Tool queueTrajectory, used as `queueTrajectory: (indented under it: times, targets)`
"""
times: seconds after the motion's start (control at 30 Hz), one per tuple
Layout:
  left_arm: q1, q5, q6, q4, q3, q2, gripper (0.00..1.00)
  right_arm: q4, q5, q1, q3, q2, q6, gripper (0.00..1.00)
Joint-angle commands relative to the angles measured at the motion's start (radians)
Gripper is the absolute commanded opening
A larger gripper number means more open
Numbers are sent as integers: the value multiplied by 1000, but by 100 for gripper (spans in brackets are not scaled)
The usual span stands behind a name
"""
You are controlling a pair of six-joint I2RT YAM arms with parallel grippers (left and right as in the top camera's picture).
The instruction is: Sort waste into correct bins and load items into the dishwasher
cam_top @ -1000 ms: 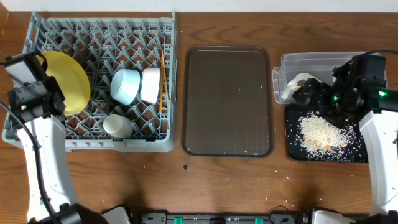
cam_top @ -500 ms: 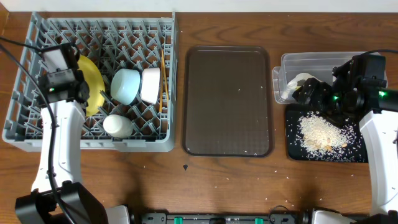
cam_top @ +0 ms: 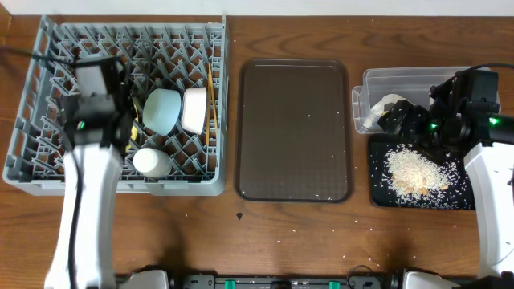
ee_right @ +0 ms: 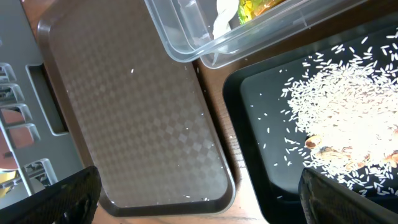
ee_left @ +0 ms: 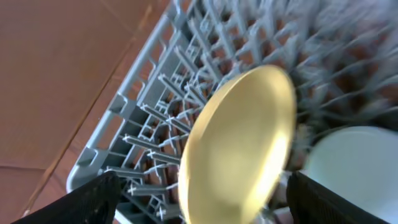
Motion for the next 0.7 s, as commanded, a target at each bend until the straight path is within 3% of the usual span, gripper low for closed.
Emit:
queueTrajectory:
  times: [0.0,0.07,0.37,0.43,0.67]
  targets:
    - [-39,167,-60,-38,39,-169,86,3,-7,11,9,-9,5,99]
    - [-68,273,-64,-90,39,-253,87,3,-8,11,9,-9,5,99]
    - [-157,494,-150,-305,39,-442,88,3,-7,11,9,-9,4,99]
    - [-162,571,-150,-323,39,-457,93,3,-7,11,9,-9,4,99]
    - [-162,573,-149,-364,39,-458,94,3,-7,11,9,-9,4,99]
